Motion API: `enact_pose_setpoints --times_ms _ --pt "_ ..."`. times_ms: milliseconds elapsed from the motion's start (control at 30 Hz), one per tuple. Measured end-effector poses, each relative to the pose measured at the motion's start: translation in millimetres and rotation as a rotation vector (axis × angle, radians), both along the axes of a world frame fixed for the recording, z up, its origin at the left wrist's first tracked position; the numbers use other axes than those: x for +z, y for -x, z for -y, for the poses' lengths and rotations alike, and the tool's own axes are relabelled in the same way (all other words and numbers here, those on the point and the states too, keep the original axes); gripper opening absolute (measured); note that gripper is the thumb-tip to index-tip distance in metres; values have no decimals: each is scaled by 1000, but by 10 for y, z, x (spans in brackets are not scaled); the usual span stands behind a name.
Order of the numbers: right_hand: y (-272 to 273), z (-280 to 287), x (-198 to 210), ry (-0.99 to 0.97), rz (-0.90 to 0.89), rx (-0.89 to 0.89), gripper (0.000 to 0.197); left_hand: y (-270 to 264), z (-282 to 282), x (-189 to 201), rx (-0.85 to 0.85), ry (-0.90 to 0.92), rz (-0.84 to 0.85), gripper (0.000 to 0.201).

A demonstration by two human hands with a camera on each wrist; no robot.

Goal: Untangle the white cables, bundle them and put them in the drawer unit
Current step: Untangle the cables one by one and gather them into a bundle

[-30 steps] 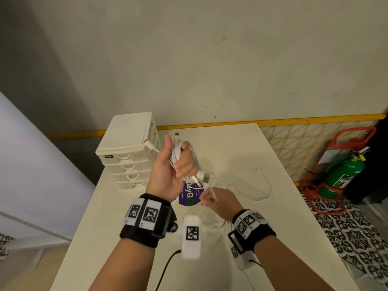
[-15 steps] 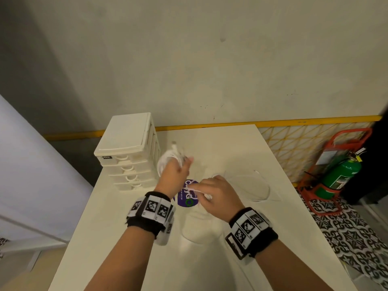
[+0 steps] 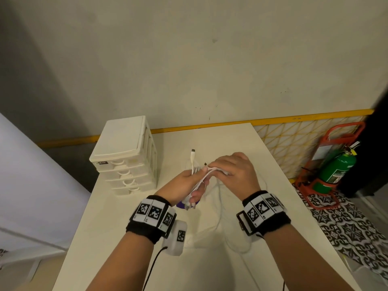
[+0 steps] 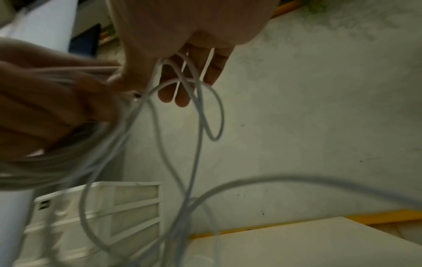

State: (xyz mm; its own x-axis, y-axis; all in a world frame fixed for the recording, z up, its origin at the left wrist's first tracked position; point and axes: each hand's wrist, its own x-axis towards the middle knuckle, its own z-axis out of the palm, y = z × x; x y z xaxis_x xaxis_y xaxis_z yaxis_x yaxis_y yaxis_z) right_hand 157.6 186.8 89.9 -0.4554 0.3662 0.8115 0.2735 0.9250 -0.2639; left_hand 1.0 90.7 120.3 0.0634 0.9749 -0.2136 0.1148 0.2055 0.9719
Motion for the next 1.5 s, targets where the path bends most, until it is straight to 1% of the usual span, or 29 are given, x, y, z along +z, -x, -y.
enact_pose_setpoints --times_ms 100,167,267,333,400,500,567,633,700,733,767,800,867,900,967,1000,1033,1067,1100,1133,1167,1200,1267,1300,1333,1367,1400,1433,1500 --pt "-110 -148 5 33 35 -77 13 21 87 14 28 -98 -54 40" --pt "-199 -249 -60 140 81 -149 14 110 137 54 133 -138 12 35" --pt "-350 -370 -255 313 103 -290 18 304 212 128 341 -208 184 31" --pt "-406 -369 -379 449 128 -342 16 416 242 154 471 -252 192 38" --pt "-402 -321 -468 548 177 -351 17 461 256 152 567 -273 183 41" --pt "-328 -267 -498 562 234 -387 24 441 249 87 674 -291 185 39" --pt "-331 -324 -497 726 288 -440 26 418 264 56 706 -296 187 35" --pt "-424 -438 -558 903 375 -535 25 463 301 72 734 -319 229 30" --pt "-551 -529 -625 1037 323 -593 25 587 345 127 759 -351 339 28" --pt "-578 -533 -628 1061 267 -580 24 648 356 159 748 -362 371 28" --pt "-562 -513 -614 1033 224 -531 23 680 361 191 721 -363 358 28" --pt "-507 -447 -564 977 197 -464 23 667 355 217 688 -354 301 29" --pt "-319 -245 -412 878 129 -298 26 544 321 253 628 -339 181 31" --pt "-210 -123 -327 851 97 -209 28 467 298 259 609 -334 165 32" --pt "-12 100 -205 855 73 -20 35 334 242 257 581 -334 197 33" --pt "71 192 -170 894 93 60 39 275 219 258 565 -334 209 34" --pt "145 256 -177 945 159 116 42 218 199 264 546 -334 212 34" --pt "205 318 -196 984 264 143 45 168 189 275 526 -335 214 35" --pt "249 355 -263 1005 363 155 44 129 190 300 512 -340 219 35" --pt "271 369 -345 1002 431 152 36 111 200 334 511 -353 232 35" --pt "265 370 -415 1012 447 140 24 119 219 372 524 -376 246 34" --pt "226 348 -473 1064 422 108 16 155 242 408 551 -403 252 32" --pt "103 271 -555 1172 282 -17 15 269 292 446 639 -439 225 30" --pt "28 210 -572 1171 197 -106 14 322 318 438 686 -441 202 29" --pt "-45 145 -561 1119 133 -188 13 362 340 411 727 -436 184 29" --pt "-104 88 -528 1070 105 -255 16 382 351 375 759 -428 179 29" --pt "-144 33 -504 1056 80 -294 23 389 360 331 789 -413 182 29" --pt "-165 4 -457 1102 62 -308 30 387 358 290 814 -394 189 29" --pt "-170 -20 -394 1295 -27 -267 30 377 347 227 844 -360 189 28"
